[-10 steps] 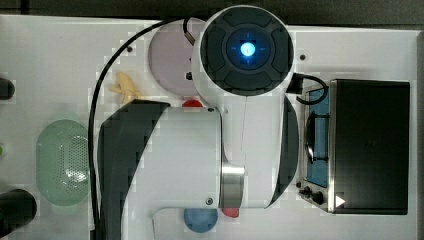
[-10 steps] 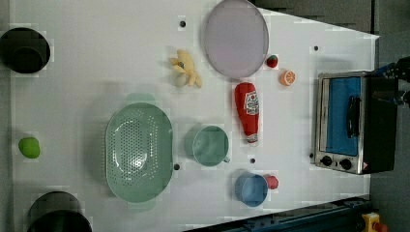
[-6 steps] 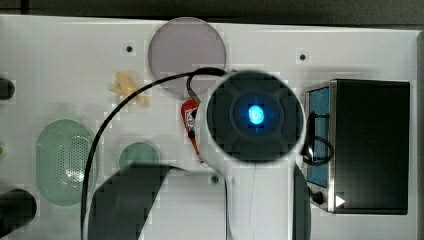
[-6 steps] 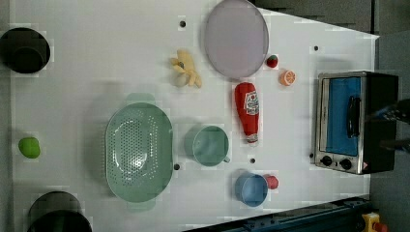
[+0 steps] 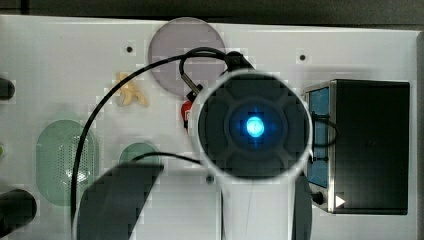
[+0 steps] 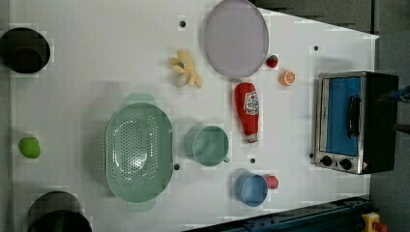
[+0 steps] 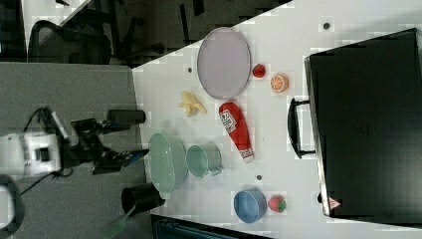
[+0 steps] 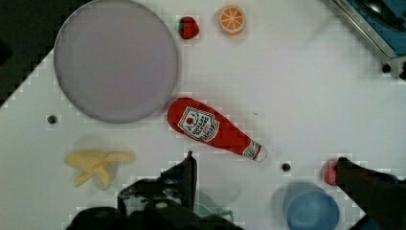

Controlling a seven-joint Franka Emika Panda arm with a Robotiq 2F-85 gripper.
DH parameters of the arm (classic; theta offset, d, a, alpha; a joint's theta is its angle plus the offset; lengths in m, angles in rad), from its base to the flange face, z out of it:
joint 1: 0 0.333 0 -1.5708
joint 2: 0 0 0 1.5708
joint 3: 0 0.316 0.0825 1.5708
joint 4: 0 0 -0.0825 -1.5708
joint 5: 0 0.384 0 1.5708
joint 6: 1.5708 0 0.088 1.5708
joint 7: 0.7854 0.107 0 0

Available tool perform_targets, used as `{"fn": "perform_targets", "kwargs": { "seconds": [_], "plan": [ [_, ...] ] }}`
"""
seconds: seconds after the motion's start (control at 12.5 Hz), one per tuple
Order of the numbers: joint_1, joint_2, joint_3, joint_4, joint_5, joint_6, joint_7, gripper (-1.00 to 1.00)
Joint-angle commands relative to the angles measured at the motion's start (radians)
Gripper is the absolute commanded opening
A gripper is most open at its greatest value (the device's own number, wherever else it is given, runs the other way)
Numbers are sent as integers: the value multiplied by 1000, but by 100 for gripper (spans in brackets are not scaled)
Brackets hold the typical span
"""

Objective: Pick Ketchup from the table and place it in strainer.

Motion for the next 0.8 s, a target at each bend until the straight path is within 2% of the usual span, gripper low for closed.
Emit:
{"fn": "perform_targets", "kwargs": {
  "seconds": [0.08,0.8],
  "plan": [
    [-15,106,24,-80,2,57,-174,100],
    [-10,288,62,-271,2,459,-752,100]
  ]
}}
